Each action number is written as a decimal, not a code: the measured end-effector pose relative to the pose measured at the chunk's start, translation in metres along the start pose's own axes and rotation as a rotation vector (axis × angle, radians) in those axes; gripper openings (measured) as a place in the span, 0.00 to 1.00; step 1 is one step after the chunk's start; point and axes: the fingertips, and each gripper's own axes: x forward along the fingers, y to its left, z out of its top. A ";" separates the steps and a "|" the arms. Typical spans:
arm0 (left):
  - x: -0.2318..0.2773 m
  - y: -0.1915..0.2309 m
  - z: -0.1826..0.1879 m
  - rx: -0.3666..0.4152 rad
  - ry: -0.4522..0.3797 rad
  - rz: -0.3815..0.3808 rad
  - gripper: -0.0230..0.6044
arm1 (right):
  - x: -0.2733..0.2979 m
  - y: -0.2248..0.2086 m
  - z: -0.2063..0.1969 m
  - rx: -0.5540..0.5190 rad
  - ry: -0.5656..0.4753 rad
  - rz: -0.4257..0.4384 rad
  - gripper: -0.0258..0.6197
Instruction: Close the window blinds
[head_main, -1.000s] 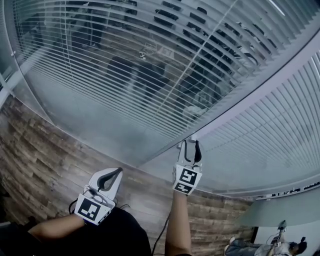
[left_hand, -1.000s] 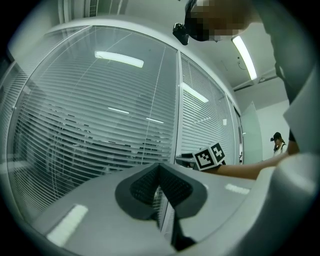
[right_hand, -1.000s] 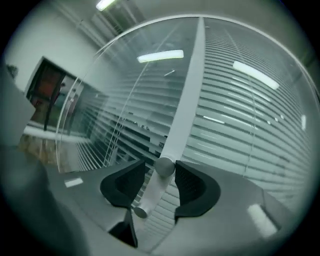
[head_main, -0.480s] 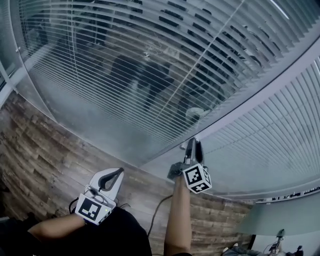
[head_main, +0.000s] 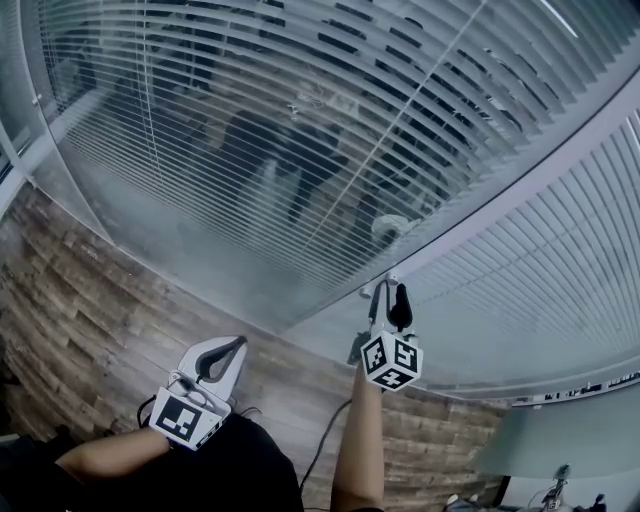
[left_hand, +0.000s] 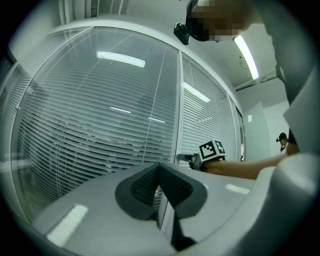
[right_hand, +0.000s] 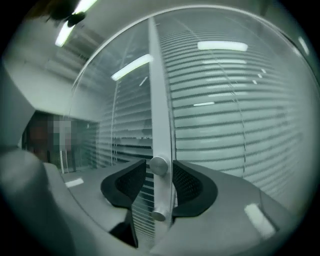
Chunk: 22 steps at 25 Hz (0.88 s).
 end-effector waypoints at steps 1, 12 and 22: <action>0.000 0.000 -0.001 0.000 0.000 -0.002 0.04 | 0.000 0.003 -0.001 -0.126 0.021 -0.014 0.29; -0.002 -0.002 0.000 -0.008 -0.001 -0.006 0.04 | 0.011 0.010 0.002 -0.477 0.082 -0.120 0.24; 0.002 -0.008 0.001 -0.012 -0.001 -0.014 0.04 | 0.008 -0.013 0.005 0.600 -0.125 -0.017 0.24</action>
